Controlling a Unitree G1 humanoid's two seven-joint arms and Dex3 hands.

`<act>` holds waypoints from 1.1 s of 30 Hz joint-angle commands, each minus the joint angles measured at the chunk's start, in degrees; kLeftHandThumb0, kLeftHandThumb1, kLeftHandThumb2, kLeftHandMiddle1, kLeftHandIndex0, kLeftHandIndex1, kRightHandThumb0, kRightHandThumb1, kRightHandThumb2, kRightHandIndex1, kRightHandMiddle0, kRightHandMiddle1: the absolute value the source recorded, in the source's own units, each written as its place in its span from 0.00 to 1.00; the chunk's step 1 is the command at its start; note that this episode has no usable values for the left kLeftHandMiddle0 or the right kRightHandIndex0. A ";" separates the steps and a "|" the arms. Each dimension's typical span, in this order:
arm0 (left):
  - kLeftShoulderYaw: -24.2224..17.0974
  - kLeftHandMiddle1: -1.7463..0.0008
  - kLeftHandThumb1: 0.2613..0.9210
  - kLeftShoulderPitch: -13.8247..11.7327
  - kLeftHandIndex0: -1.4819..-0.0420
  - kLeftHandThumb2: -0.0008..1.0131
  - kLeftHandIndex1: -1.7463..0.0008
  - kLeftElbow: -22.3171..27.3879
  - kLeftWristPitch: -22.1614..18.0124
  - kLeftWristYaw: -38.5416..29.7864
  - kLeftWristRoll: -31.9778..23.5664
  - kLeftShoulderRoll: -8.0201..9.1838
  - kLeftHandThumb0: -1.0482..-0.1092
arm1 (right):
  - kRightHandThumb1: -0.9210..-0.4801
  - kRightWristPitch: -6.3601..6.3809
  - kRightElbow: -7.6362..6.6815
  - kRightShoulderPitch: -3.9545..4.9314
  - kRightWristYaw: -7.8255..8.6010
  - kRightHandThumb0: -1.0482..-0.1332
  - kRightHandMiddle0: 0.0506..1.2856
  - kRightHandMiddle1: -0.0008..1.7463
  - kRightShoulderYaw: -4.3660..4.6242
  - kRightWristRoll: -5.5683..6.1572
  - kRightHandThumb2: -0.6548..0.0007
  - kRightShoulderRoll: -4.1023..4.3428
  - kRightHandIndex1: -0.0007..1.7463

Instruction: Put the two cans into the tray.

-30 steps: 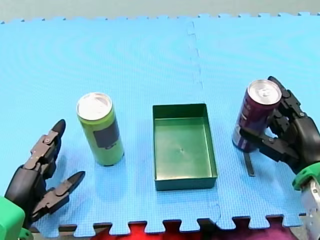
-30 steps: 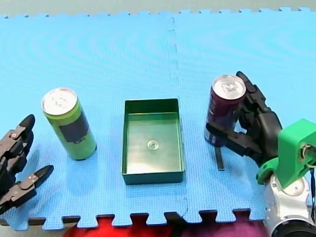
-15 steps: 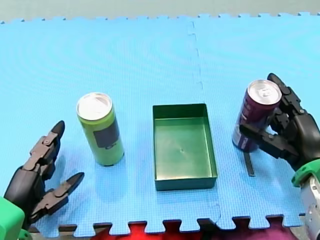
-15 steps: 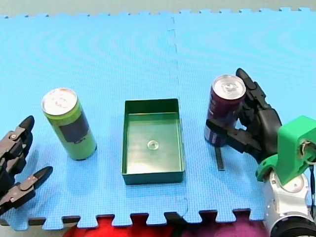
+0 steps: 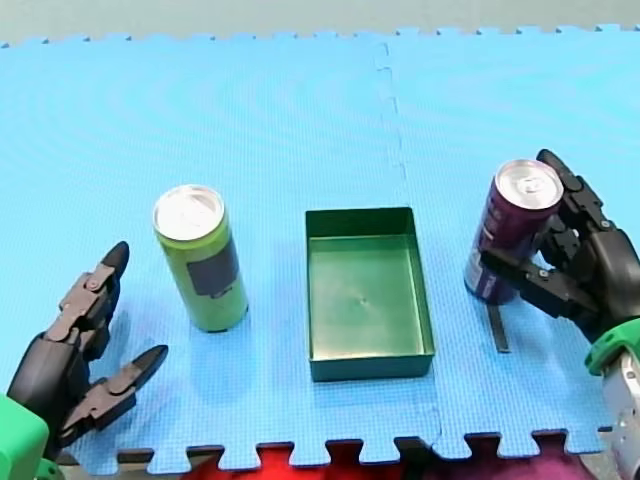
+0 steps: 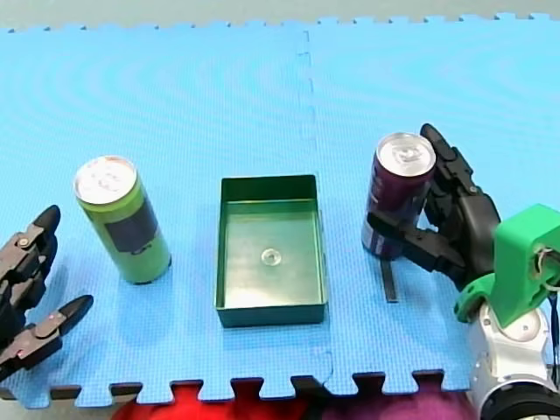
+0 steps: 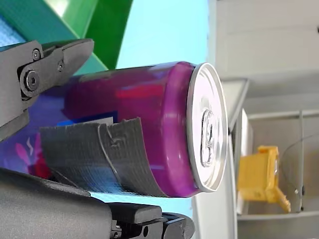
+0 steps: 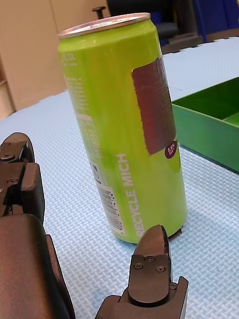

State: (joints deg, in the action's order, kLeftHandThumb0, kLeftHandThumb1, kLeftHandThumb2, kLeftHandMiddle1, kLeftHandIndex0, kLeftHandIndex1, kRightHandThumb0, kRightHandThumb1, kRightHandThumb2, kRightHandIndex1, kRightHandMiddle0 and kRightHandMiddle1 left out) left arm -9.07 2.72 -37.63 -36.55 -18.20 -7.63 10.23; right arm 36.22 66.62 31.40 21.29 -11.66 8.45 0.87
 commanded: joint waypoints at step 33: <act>-0.35 1.00 1.00 0.37 0.94 0.34 1.00 -1.87 -2.07 -0.02 0.04 0.55 0.00 | 0.30 -0.15 1.77 1.92 0.93 0.00 0.09 0.00 -0.57 -0.12 0.99 0.23 0.00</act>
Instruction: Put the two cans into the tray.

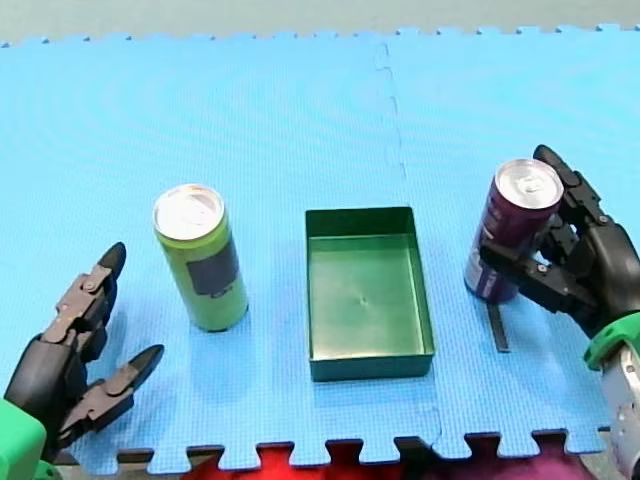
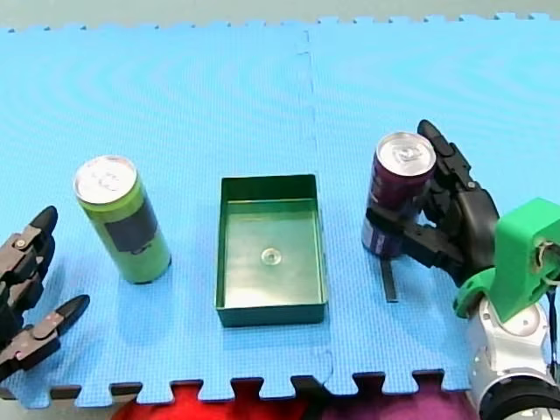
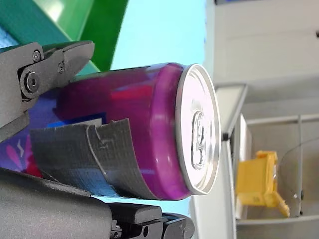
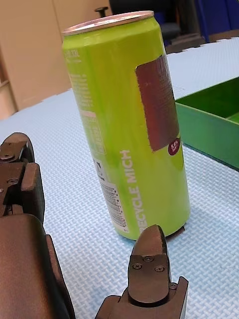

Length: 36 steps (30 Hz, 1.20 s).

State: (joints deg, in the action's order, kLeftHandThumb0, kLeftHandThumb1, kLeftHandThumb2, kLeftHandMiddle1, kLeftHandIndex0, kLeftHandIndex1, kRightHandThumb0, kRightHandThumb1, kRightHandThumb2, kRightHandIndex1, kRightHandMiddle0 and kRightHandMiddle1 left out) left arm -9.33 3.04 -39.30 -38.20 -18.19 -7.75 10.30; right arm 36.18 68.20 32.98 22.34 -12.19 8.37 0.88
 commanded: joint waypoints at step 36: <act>-0.27 1.00 1.00 1.12 0.94 0.38 1.00 -3.07 -2.23 -0.07 0.09 0.52 0.00 | 0.26 0.26 0.55 1.21 -1.22 0.00 0.11 0.00 0.74 -1.25 0.99 -0.03 0.00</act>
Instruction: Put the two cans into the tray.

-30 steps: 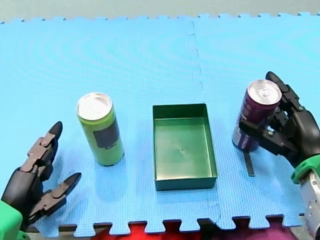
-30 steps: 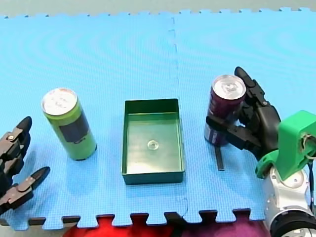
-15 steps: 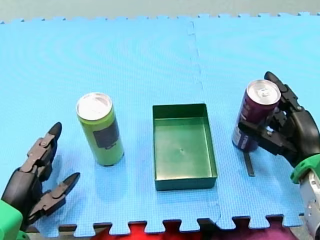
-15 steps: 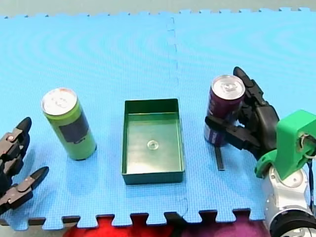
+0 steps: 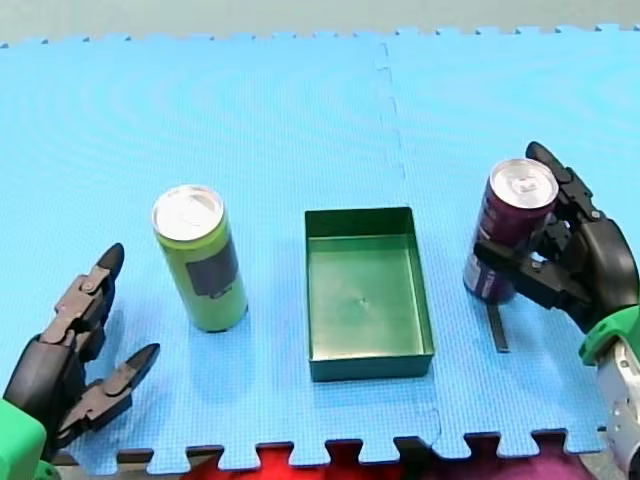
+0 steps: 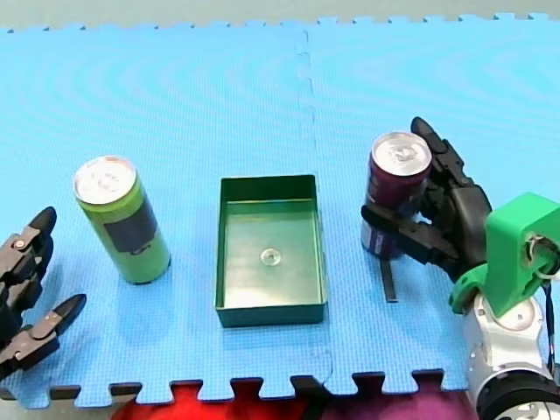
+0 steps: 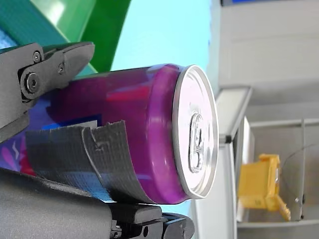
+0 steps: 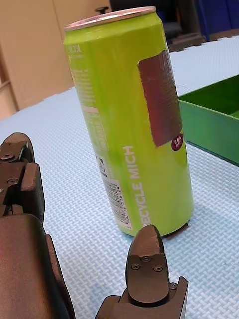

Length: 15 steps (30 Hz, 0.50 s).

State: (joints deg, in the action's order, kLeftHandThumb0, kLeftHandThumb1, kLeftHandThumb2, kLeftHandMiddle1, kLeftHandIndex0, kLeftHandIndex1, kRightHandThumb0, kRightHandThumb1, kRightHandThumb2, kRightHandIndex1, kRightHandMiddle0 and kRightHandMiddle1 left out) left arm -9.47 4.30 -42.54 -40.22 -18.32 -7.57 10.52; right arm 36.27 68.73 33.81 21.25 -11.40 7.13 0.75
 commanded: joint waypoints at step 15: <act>-0.19 1.00 1.00 -0.02 0.94 0.39 1.00 0.04 0.05 0.12 -0.01 0.42 0.00 | 0.26 0.49 -0.13 0.47 -1.44 0.00 0.12 0.00 0.25 -0.54 1.00 0.01 0.00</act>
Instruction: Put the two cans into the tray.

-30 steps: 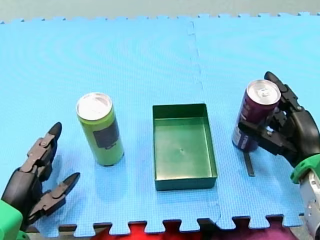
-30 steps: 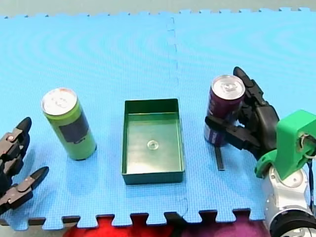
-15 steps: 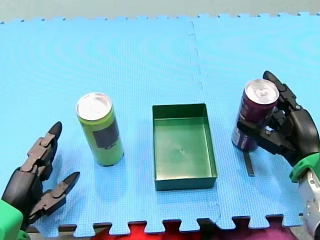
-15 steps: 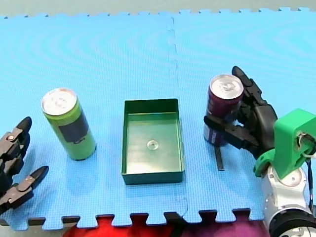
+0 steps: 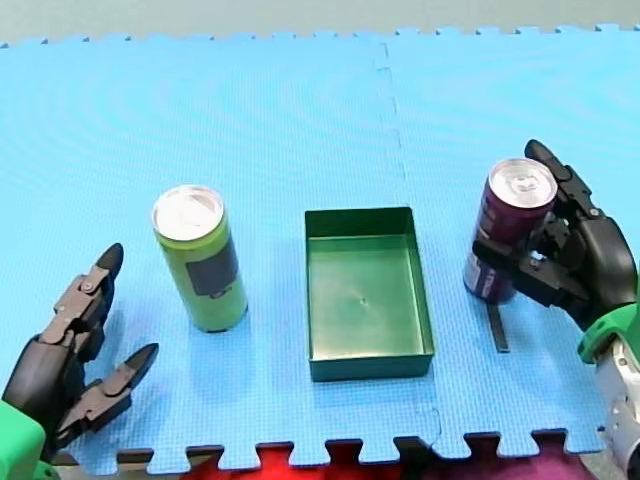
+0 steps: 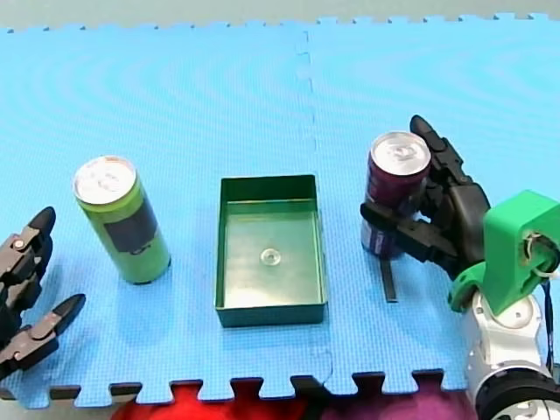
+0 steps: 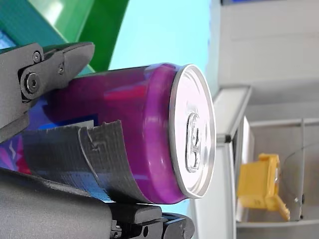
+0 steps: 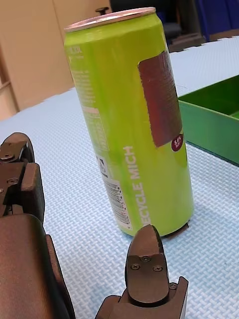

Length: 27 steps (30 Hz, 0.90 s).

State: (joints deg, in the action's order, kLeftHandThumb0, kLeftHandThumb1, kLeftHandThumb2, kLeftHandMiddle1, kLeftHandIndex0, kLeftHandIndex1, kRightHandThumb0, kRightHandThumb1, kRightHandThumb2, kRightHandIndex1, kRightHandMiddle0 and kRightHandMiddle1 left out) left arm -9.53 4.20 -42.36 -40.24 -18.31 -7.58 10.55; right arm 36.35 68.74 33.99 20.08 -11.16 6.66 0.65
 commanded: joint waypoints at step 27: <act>-0.42 1.00 1.00 0.72 0.93 0.42 1.00 -1.68 -0.95 -0.23 -0.12 0.71 0.00 | 0.40 0.20 -0.84 0.40 -13.59 0.73 0.38 1.00 3.85 -6.44 0.98 0.78 1.00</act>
State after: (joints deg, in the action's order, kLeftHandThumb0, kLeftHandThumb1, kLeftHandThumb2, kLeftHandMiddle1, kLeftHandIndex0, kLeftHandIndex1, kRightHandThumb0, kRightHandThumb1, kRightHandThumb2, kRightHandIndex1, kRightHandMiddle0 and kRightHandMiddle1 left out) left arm -9.74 4.66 -43.65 -40.76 -18.45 -7.58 10.78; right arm 37.09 67.86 34.56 6.04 -7.14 -0.16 1.14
